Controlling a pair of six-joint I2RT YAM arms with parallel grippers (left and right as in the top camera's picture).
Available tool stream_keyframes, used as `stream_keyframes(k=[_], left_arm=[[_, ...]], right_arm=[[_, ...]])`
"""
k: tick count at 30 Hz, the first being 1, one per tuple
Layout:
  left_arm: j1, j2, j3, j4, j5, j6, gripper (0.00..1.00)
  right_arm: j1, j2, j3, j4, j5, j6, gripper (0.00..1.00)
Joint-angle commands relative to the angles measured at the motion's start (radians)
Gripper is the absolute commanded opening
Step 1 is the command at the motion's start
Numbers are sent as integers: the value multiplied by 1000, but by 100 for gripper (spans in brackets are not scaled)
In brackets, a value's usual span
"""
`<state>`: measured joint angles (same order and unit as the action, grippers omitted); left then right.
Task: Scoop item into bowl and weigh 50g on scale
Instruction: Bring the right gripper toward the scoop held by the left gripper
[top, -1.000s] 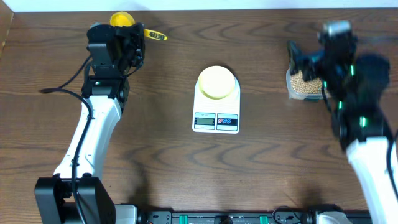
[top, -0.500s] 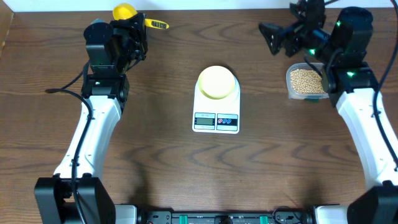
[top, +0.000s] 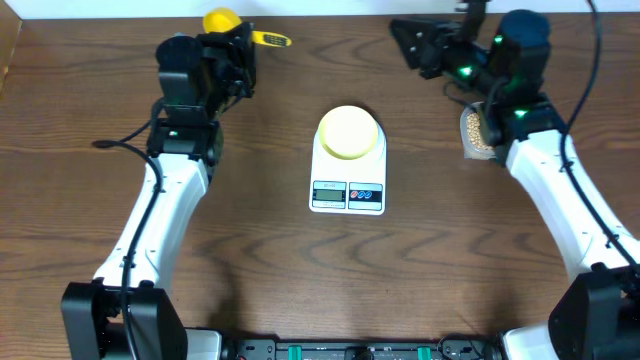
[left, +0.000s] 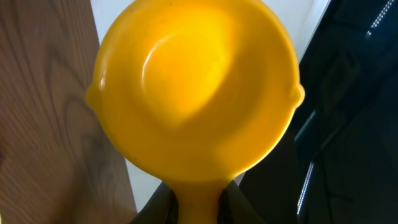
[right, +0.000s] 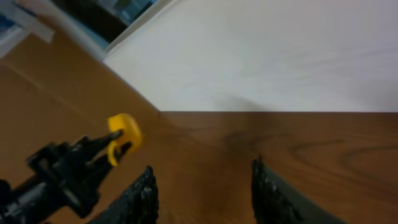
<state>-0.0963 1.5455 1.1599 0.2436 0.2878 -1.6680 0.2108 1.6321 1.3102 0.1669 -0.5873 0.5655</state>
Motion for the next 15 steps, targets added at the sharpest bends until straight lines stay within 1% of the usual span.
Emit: stream_keyframes(k=[1, 2, 5, 8, 9, 10, 11, 13, 14, 15], left_arm=[[-39, -10, 15, 6, -51, -21, 7], [-51, -10, 15, 6, -61, -21, 7], [-83, -10, 15, 6, -76, -20, 7], [-98, -10, 15, 5, -73, 8, 7], [-103, -10, 15, 5, -65, 30, 7], [-106, -10, 15, 5, -53, 56, 7], [-109, -10, 15, 5, -36, 84, 7], [-113, -10, 15, 5, 11, 143, 7], [-113, -10, 15, 6, 39, 163, 7], [-113, -10, 15, 6, 47, 168, 7]], right_arm=[[40, 3, 15, 10, 69, 39, 49], [53, 4, 15, 13, 87, 38, 51], [94, 6, 15, 11, 107, -13, 68], [132, 6, 15, -4, 106, -28, 70], [143, 6, 15, -11, 107, -28, 67], [153, 6, 15, -22, 119, -29, 62], [163, 6, 15, -32, 144, -29, 51], [172, 6, 15, -48, 171, -28, 35], [174, 6, 15, -52, 166, -28, 33], [174, 6, 15, -53, 153, -28, 33]])
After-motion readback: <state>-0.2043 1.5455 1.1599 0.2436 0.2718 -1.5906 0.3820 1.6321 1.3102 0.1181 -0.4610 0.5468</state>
